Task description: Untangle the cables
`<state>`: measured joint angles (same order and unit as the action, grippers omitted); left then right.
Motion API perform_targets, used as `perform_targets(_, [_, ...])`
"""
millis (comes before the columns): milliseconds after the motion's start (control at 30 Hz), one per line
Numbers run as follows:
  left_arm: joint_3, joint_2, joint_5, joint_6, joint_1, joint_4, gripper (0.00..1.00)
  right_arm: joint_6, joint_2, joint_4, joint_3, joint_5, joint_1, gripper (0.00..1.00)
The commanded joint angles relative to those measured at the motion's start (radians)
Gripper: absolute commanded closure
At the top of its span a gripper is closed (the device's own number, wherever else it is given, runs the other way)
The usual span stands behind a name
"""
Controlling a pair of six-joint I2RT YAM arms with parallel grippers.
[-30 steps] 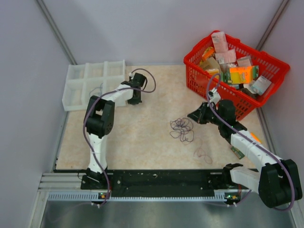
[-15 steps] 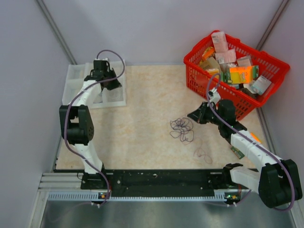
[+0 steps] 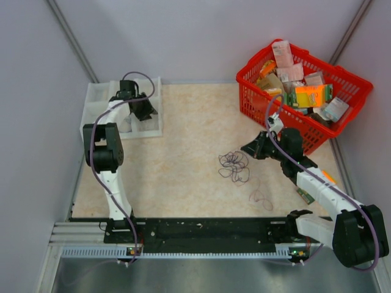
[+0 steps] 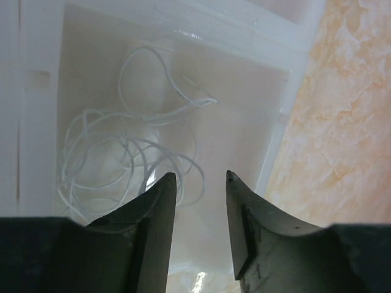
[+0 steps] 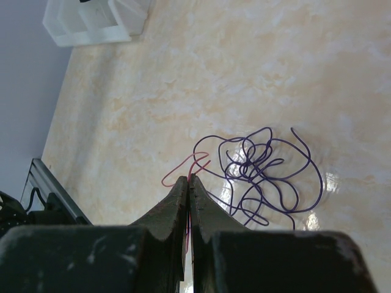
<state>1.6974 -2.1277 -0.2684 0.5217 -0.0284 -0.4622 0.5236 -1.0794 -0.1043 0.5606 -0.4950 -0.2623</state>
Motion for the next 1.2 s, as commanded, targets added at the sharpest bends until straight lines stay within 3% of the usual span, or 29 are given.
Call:
perform_targets(0, [-0.068,0.161,0.008,0.008,-0.001,0.046,0.50,-0.019,-0.007,-0.040,0.015,0.003,-0.023,1.00])
perform_targets(200, [-0.330,0.466,-0.090,0.012,0.019,0.134,0.25,-0.059,-0.046,-0.020,0.031,0.074,-0.081,1.00])
perform_targets(333, [-0.601,0.694,-0.124,0.043,0.111,0.230,0.26,-0.080,-0.128,0.005,0.090,0.127,-0.169,1.00])
perform_targets(433, [-0.824,0.869,-0.054,0.057,0.264,0.328,0.49,-0.044,-0.226,-0.027,0.162,0.115,-0.245,1.00])
perform_targets(533, [-1.005,0.988,0.021,0.079,0.465,0.491,0.49,0.036,-0.348,-0.144,0.220,-0.020,-0.267,1.00])
perform_targets(667, [-1.102,1.081,0.183,0.040,0.723,0.545,0.36,0.067,-0.488,-0.178,0.297,-0.167,-0.267,1.00])
perform_targets(767, [-1.102,1.079,0.257,-0.014,0.861,0.537,0.27,0.153,-0.533,-0.402,0.228,-0.290,-0.267,1.00])
perform_targets(967, [-0.935,0.821,0.512,-0.087,1.010,0.431,0.28,0.540,-0.660,-0.990,0.133,-0.488,-0.267,1.00])
perform_targets(1133, [-0.855,0.672,0.633,-0.140,1.044,0.511,0.31,0.654,-0.700,-1.141,0.110,-0.517,-0.264,1.00])
perform_targets(1167, [-0.846,0.648,0.632,-0.159,1.045,0.540,0.36,0.664,-0.705,-1.152,0.108,-0.516,-0.261,1.00])
